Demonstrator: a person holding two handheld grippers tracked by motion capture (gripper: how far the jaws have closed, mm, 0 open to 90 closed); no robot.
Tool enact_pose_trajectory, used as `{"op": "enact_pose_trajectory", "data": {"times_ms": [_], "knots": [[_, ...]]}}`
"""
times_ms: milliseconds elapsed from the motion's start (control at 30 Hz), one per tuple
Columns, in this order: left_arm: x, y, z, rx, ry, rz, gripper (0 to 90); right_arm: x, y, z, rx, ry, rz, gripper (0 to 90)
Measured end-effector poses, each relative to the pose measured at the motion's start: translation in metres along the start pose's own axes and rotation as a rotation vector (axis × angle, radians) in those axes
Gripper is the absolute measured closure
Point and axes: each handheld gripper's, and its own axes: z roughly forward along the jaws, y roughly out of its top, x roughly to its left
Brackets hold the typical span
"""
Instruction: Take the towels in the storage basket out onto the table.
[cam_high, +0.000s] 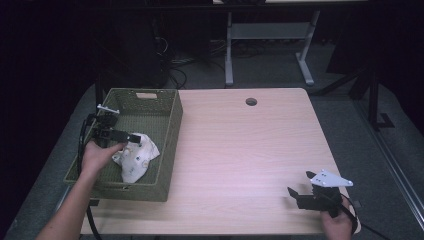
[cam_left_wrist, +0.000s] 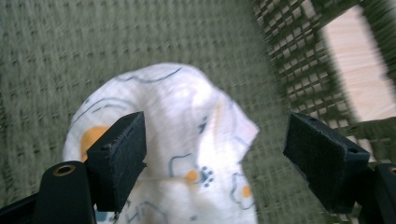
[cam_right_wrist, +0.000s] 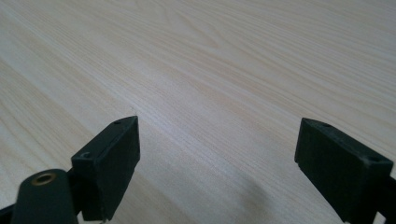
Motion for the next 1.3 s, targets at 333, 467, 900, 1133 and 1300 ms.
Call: {"op": "enact_pose_trajectory", "data": {"times_ms": [333,467,900,1133,1300], "knots": [[0.004,0.001,0.017,0.078,0.107,0.024,23.5,0.0,0.0,0.0,-0.006,0.0,-0.002,13.7],[0.004,0.001,0.026,0.125,0.135,0.019,25.3,0.0,0.0,0.0,-0.006,-0.002,0.0,13.7],[-0.004,-0.001,0.054,0.298,0.24,0.107,40.9,0.0,0.0,-0.001,-0.006,-0.002,-0.003,13.7],[-0.006,0.0,0.06,0.378,0.263,0.114,48.8,0.0,0.0,-0.001,-0.005,-0.003,-0.001,13.7],[-0.007,0.001,0.061,0.383,0.27,0.131,54.0,0.0,0.0,-0.001,-0.006,-0.002,-0.004,13.7]]}}
